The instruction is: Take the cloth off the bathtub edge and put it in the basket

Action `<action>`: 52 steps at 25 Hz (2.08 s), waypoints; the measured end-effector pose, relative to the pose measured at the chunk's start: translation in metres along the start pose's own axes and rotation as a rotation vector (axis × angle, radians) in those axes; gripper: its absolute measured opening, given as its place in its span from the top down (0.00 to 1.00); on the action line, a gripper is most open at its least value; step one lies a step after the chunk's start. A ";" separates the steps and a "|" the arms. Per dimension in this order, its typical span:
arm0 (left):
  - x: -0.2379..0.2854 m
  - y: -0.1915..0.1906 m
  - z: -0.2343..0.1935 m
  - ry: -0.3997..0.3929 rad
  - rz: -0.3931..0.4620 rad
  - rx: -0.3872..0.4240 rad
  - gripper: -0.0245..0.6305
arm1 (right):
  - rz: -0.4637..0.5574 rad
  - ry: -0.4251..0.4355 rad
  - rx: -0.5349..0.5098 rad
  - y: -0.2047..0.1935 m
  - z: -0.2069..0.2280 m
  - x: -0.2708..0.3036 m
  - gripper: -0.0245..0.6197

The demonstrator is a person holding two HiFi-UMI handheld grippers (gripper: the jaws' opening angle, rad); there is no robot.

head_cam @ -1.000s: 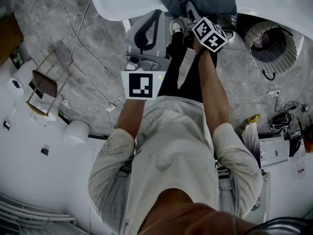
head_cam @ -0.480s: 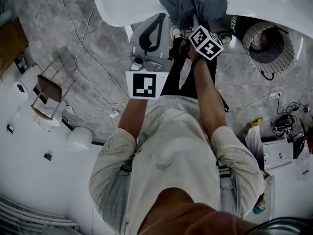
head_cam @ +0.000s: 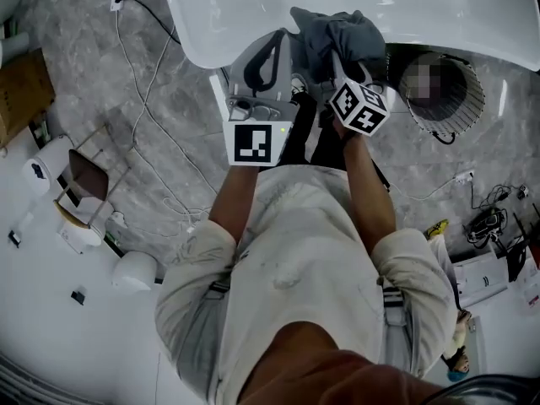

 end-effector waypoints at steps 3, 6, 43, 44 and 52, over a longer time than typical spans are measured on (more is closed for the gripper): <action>0.007 0.022 0.002 -0.014 0.042 0.012 0.96 | 0.072 0.059 -0.072 0.037 -0.020 -0.016 0.74; 0.008 0.044 0.009 -0.025 0.076 0.009 0.96 | 0.151 0.108 -0.142 0.073 -0.039 -0.041 0.74; 0.095 0.189 0.193 -0.409 0.351 0.037 0.96 | 1.000 -0.206 -0.742 0.361 -0.011 -0.292 0.75; 0.098 0.187 0.205 -0.432 0.350 0.031 0.96 | 1.003 -0.231 -0.744 0.364 -0.001 -0.300 0.75; 0.115 0.179 0.300 -0.609 0.344 -0.042 0.96 | 0.989 -0.412 -0.708 0.370 0.070 -0.367 0.74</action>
Point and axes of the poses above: the fingertips, and each gripper's own axes: x forward along the fingers, z to its right, y out of its top, the point moved 6 cm from there along -x, backward along the fingers, and after that the axes turned 12 degrees about z, right-handed, at the moved point
